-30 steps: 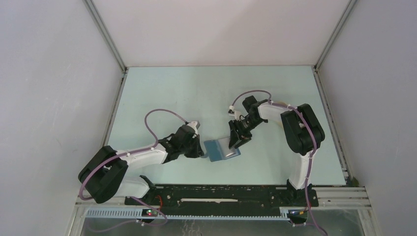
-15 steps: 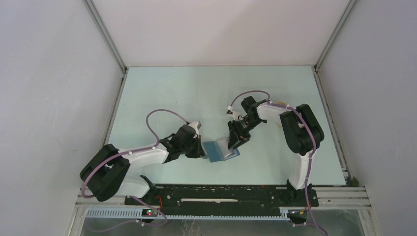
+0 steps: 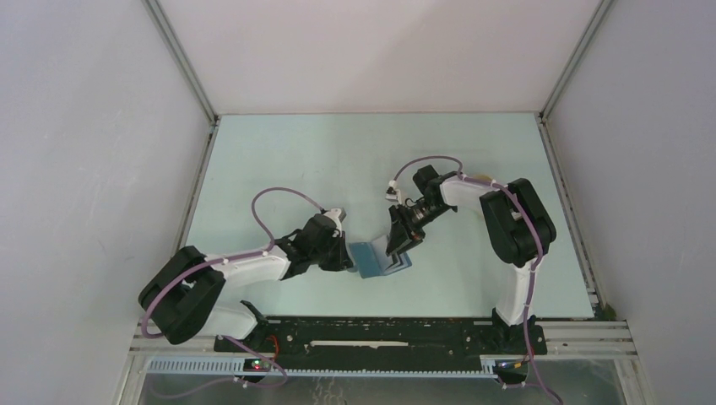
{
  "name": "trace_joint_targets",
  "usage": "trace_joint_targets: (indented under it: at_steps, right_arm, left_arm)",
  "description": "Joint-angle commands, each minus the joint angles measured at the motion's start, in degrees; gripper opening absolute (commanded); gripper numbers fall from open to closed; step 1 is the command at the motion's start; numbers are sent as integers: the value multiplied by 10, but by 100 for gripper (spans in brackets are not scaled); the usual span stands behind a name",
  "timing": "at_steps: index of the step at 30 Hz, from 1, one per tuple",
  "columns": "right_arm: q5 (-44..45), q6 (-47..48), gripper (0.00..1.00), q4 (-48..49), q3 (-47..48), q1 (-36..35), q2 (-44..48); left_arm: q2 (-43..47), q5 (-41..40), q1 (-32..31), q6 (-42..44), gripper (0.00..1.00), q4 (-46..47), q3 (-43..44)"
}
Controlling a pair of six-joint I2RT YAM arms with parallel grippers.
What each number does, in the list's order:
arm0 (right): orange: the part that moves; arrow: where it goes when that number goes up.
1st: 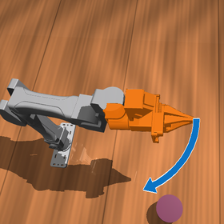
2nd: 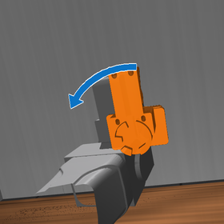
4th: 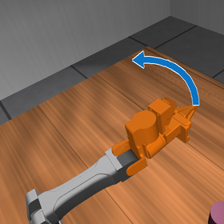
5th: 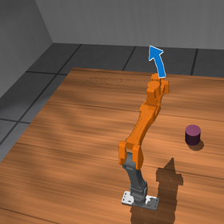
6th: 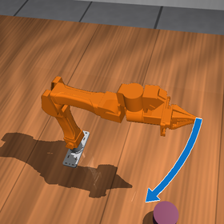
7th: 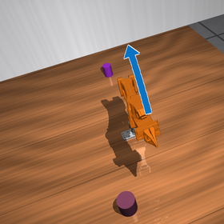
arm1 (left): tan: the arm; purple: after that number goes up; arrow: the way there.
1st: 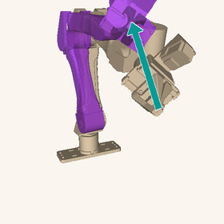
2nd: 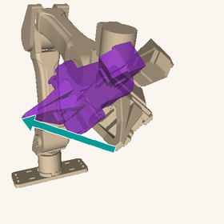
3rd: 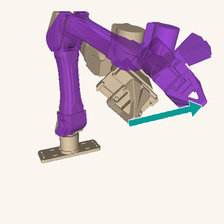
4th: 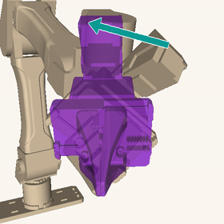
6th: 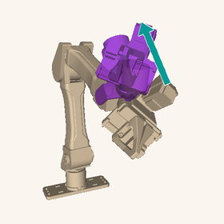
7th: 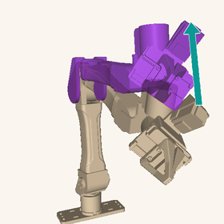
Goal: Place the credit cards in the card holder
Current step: Open the card holder at the center of the board.
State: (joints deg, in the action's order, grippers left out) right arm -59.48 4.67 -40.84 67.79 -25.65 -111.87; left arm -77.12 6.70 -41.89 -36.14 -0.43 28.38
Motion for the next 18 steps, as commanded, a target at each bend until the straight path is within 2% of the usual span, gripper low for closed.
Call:
trace_joint_targets:
  at_steps: [1,6,9,13,18]
  right_arm:
    - [-33,-6,54,13,12,-18,2]
    - [-21,-12,56,19,28,-66,6]
    - [-19,-17,56,22,40,-86,-1]
    - [-15,-24,56,27,48,-98,-11]
    - [-8,-33,56,33,57,-99,-25]
  left_arm:
    - [2,8,-4,-8,0,28,13]
    - [21,2,-3,-12,2,24,6]
    - [48,-9,-4,-19,18,13,-4]
    - [88,-18,-4,-29,32,-8,-21]
    - [161,-33,-4,-44,33,-54,-47]
